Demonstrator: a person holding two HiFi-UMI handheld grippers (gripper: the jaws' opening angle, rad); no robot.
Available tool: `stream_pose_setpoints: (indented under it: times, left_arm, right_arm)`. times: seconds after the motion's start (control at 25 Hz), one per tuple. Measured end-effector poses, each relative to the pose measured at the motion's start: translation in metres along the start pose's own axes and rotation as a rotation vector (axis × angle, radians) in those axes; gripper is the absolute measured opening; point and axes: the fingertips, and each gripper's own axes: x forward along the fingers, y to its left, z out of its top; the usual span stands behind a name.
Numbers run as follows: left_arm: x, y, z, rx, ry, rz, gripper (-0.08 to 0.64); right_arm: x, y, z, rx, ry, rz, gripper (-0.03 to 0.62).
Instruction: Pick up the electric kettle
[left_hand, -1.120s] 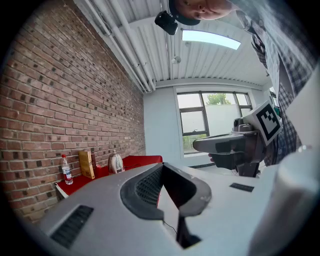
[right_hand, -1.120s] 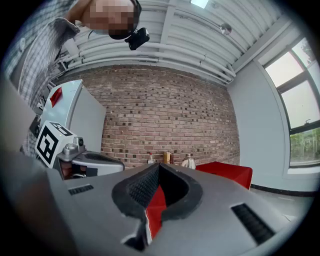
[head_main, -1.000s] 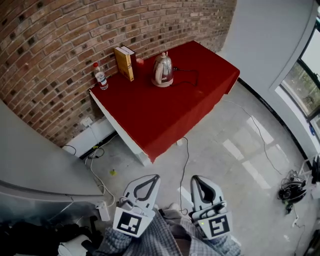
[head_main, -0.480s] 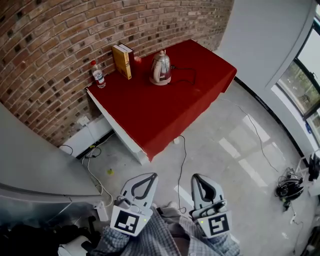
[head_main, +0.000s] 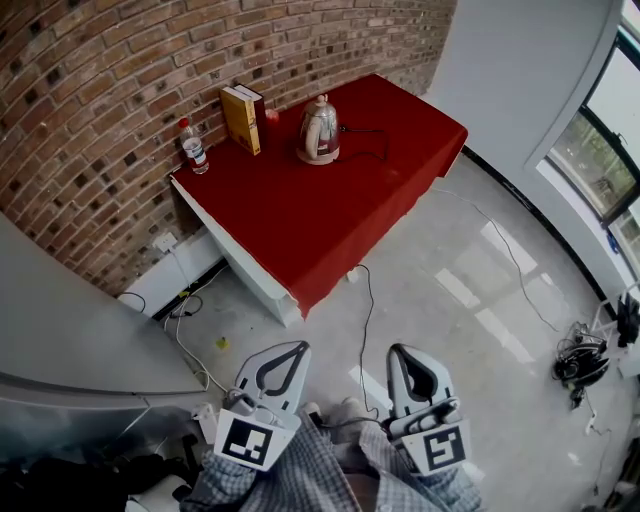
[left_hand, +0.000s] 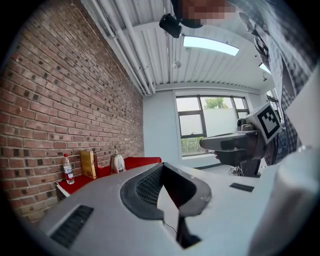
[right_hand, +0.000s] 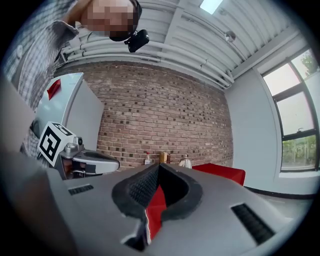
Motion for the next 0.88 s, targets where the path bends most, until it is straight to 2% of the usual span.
stream_pose_setpoints:
  times: [0.16, 0.36, 0.56, 0.88]
  left_arm:
    - [-0.010, 0.002, -0.001, 0.002, -0.011, -0.003, 0.006]
    - [-0.019, 0.003, -0.001, -0.004, -0.012, -0.009, 0.006]
    - [-0.020, 0.002, -0.001, -0.003, -0.022, -0.012, 0.006]
    - [-0.016, 0.016, -0.004, 0.000, -0.005, 0.028, 0.006]
  right_arm:
    - [-0.007, 0.007, -0.002, 0.025, 0.000, -0.017, 0.006]
    - [-0.012, 0.011, -0.001, -0.013, 0.018, -0.045, 0.006]
    - [-0.016, 0.003, -0.008, 0.037, 0.044, -0.068, 0.006]
    - [0.002, -0.004, -0.010, 0.018, 0.044, -0.029, 0.006]
